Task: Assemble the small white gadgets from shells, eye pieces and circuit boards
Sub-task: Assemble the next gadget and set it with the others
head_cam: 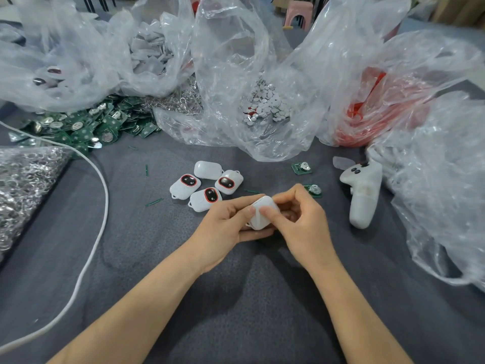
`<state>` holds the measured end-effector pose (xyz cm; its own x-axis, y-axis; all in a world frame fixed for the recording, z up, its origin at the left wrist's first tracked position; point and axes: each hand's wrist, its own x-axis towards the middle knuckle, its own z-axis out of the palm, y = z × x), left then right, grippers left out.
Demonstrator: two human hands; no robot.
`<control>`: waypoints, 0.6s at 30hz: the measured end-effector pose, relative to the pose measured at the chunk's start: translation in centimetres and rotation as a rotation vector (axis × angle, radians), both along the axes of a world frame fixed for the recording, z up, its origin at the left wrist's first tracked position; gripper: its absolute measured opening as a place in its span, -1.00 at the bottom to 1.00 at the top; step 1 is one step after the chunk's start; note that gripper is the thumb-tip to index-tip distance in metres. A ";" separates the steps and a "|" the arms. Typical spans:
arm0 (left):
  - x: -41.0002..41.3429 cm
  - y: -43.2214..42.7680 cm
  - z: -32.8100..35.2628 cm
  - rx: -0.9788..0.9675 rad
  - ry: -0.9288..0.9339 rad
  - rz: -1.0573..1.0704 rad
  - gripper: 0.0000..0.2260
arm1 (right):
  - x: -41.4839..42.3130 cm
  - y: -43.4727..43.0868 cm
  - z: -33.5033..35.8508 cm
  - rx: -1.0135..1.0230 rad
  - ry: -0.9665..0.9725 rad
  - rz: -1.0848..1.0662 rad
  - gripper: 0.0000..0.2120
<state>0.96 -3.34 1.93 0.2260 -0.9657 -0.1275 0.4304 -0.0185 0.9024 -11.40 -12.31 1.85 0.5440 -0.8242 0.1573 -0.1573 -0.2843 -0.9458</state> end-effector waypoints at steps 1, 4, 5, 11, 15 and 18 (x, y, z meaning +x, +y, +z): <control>0.0 0.1 0.0 0.001 -0.010 -0.003 -0.72 | 0.0 -0.1 0.0 0.044 -0.012 0.008 -0.84; -0.2 0.2 0.1 -0.008 -0.046 -0.018 -0.72 | -0.1 -0.2 0.2 0.163 -0.084 0.058 -0.85; -0.2 0.2 0.2 -0.008 -0.054 -0.014 -0.72 | -0.1 -0.2 0.3 0.187 -0.103 0.069 -0.85; -0.7 0.0 0.4 -0.013 -0.094 0.089 -0.71 | 0.2 0.1 0.2 0.199 -0.184 0.000 -0.92; -0.9 0.2 0.5 -0.010 -0.170 0.104 -0.74 | 0.1 0.1 0.1 0.180 -0.167 -0.001 -0.94; -1.0 0.4 0.3 0.010 -0.357 0.117 -0.78 | 0.1 0.0 0.1 0.167 -0.157 0.000 -0.91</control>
<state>-0.09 -2.95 2.27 0.3669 -0.9298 -0.0305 0.0884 0.0022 0.9961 -11.31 -12.26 1.95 0.5235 -0.8460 0.1015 -0.0042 -0.1217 -0.9926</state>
